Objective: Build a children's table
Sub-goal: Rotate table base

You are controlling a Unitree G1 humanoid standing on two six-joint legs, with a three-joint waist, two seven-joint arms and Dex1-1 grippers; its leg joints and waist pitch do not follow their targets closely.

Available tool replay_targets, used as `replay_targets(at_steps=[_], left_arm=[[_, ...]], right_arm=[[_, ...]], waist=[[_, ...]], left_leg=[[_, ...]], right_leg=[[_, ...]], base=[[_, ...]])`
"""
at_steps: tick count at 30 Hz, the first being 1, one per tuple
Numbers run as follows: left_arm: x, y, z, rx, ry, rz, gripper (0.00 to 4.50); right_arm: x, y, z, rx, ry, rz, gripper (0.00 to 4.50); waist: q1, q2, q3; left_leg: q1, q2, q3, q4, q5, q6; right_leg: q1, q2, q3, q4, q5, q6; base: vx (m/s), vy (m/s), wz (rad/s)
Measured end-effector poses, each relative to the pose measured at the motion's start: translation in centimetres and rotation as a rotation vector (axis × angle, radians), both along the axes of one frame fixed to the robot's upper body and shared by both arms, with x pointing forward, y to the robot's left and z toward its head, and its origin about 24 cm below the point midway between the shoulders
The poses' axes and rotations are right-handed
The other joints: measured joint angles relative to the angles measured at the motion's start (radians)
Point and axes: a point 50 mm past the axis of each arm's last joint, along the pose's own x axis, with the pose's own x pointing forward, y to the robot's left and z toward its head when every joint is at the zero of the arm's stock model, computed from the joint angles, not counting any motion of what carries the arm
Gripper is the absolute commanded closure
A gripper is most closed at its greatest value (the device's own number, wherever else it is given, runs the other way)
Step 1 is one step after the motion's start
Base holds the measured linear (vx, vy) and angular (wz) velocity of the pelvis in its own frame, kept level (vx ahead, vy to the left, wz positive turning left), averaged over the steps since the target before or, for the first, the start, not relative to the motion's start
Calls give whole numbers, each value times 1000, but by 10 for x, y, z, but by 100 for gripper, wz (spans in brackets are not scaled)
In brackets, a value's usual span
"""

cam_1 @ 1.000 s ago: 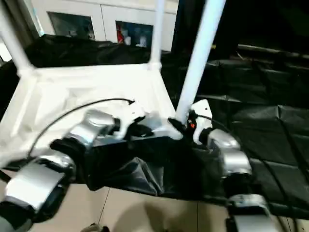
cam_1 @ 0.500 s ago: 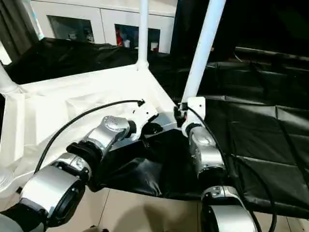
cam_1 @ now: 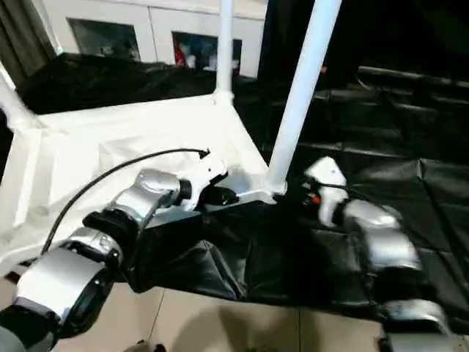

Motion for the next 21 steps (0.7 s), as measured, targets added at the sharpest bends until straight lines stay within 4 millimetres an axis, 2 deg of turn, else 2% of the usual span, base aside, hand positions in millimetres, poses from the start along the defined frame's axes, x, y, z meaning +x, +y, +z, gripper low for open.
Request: replay_targets(at_steps=[4,7,10,12,13,14,18,19,21], left_arm=[[-1,7,1,11,6,-46,450],[-1,7,1,12,-3,-54,450],[-1,5,2,6,-24,-70,450],[-1,4,2,5,-37,-69,450],[-1,4,2,5,-39,-68,405],[-1,4,3,4,-40,-66,405],[-6,14,7,-73,-21,-37,377],[-6,16,8,-83,-17,-33,355],[-9,24,14,-105,-26,-9,351]], right_arm=[[-12,-24,12,-29,47,60,167],[-14,-27,17,-14,49,69,167],[-21,-23,17,8,73,104,167],[-26,-17,15,35,98,143,167],[-28,-14,15,43,106,158,157],[-29,-10,14,49,109,174,157],[-28,23,9,130,97,242,157],[-28,30,7,143,97,254,157],[-25,42,6,171,85,257,157]], waist=[[1,0,1],[1,0,2],[9,0,3],[13,-1,3],[13,-1,3],[13,-2,3],[6,-15,11],[7,-17,13],[10,-20,14]], left_leg=[[0,0,0,1,0,0],[0,1,0,2,0,0],[0,1,0,2,0,0],[-1,1,1,2,0,0],[-1,1,1,2,0,0],[-1,1,1,3,0,0],[-1,2,0,2,0,0],[-2,2,-1,2,0,0],[-5,2,1,3,0,0]], right_leg=[[0,0,0,0,0,0],[0,0,0,0,0,0],[-1,0,0,0,0,0],[-1,0,0,0,0,0],[-1,0,0,1,0,0],[-1,0,0,1,0,0],[-4,1,-1,4,0,0],[-5,1,-1,4,0,0],[-7,0,-1,3,0,0]], base=[[0,0,0],[0,0,0],[0,0,0],[0,0,0],[0,0,0],[0,0,0],[0,0,0],[0,0,0],[0,0,0]])
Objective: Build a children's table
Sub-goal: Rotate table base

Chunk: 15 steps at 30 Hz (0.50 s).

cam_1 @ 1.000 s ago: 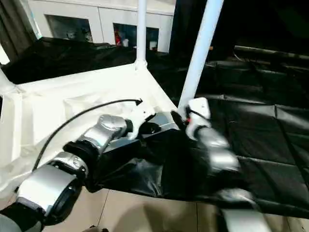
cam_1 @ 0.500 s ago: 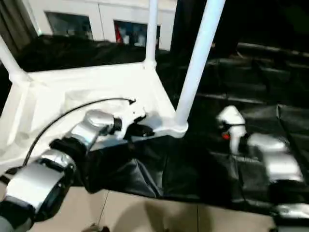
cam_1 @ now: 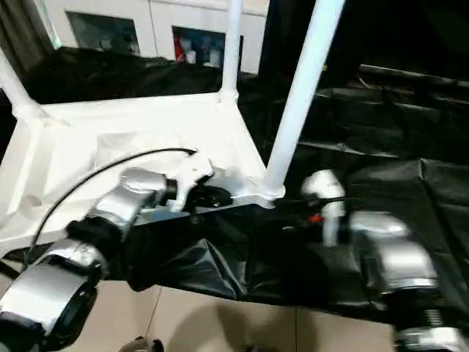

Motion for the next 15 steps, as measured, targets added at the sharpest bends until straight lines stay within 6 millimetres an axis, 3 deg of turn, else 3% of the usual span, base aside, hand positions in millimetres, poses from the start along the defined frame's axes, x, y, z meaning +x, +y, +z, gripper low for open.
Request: replay_targets(at_steps=[4,10,13,15], left_arm=[[-17,28,10,-56,-22,100,323],[-47,54,5,-50,14,237,269],[-66,62,5,-54,29,307,251],[-77,65,6,-62,39,334,226]], right_arm=[[14,31,5,89,-59,-60,157],[22,49,7,150,-79,-130,157],[29,64,7,206,-85,-207,157],[39,65,5,208,-87,-329,157]], waist=[[-5,-17,6],[24,-36,7],[22,-46,6],[18,-46,5]], left_leg=[[-3,1,0,1,3,5],[-9,1,1,3,2,6],[-7,2,1,5,3,5],[-6,1,1,6,0,-1]], right_leg=[[-5,1,0,0,-1,-1],[-9,1,0,1,-2,-3],[-8,1,1,4,-2,-3],[-8,1,2,6,-1,-3]], base=[[0,0,0],[0,0,0],[0,0,0],[0,0,0]])
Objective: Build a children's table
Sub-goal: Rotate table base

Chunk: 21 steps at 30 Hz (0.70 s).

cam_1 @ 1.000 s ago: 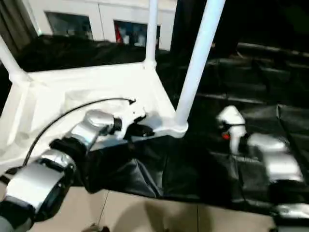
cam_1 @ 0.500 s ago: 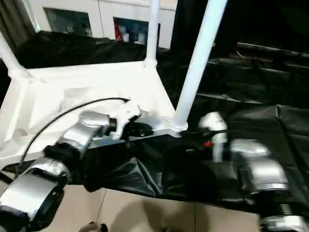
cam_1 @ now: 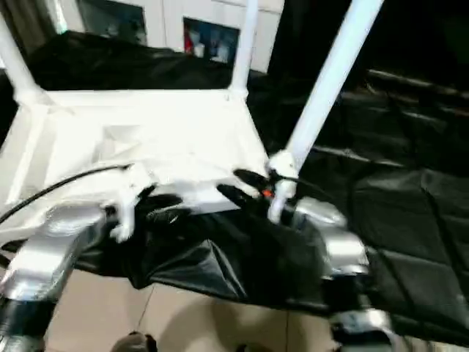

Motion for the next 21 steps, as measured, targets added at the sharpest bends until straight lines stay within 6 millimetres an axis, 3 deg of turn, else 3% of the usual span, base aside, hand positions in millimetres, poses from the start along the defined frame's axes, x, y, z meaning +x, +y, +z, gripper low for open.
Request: replay_targets(at_steps=[4,8,14,21], left_arm=[[-15,1,-6,1,27,37,197],[-29,14,-23,34,99,118,167],[-32,18,-14,41,49,154,117],[-37,29,-7,25,-9,174,49]], right_arm=[[22,1,-1,37,37,-251,157],[39,-24,-3,88,96,-546,157],[47,-38,-12,93,161,-731,157],[52,-79,-11,62,197,-941,157]], waist=[[2,1,0],[11,3,1],[7,3,2],[16,4,2]], left_leg=[[6,-1,0,0,1,-2],[5,-1,-1,0,2,-4],[4,-1,-4,0,4,-8],[-3,0,-5,11,4,-7]], right_leg=[[3,-1,2,6,0,1],[5,0,2,9,0,4],[5,3,1,9,5,11],[5,8,1,11,5,11]], base=[[0,0,0],[0,0,0],[0,0,0],[0,0,0]])
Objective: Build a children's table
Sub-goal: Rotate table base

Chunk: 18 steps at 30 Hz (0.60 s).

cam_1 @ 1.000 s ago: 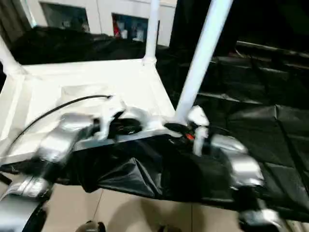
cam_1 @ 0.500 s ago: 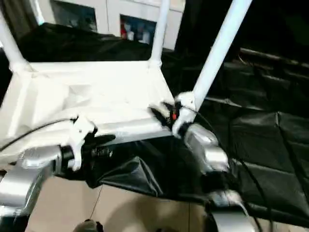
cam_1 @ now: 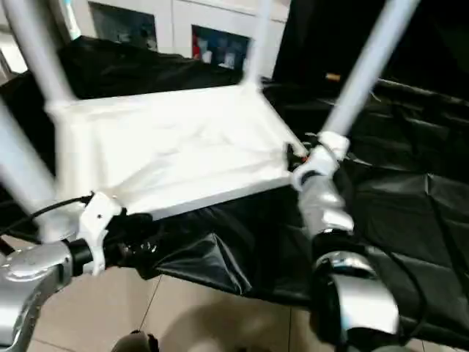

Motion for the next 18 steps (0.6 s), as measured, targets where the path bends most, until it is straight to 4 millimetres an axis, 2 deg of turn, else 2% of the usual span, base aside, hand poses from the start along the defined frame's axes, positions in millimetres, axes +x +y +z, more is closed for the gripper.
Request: replay_targets(at_steps=[4,8,12,15,18], left_arm=[[1,9,7,-9,-41,18,21],[-3,19,13,-18,-62,26,5],[-20,45,15,0,-26,35,5],[-23,60,21,13,-33,50,5],[-11,64,35,-32,-131,93,5]], right_arm=[[-2,-30,4,-50,18,-76,157],[-2,-54,16,-95,4,-134,157],[-4,-77,29,-168,-20,-142,157],[0,-67,33,-209,-54,-20,157],[-2,-49,20,-269,-55,109,157]], waist=[[1,0,0],[-7,0,0],[-13,1,0],[-26,1,0],[-36,0,-1]], left_leg=[[-1,0,0,2,0,0],[-1,1,0,3,0,0],[-1,7,0,4,0,0],[0,11,0,6,0,0],[1,12,0,6,0,-1]], right_leg=[[0,2,1,0,0,0],[0,4,1,1,0,0],[-2,6,1,1,0,0],[-2,9,0,3,0,-1],[-2,9,-1,4,2,-3]], base=[[0,0,0],[0,0,0],[0,0,0],[0,0,0],[0,0,0]])
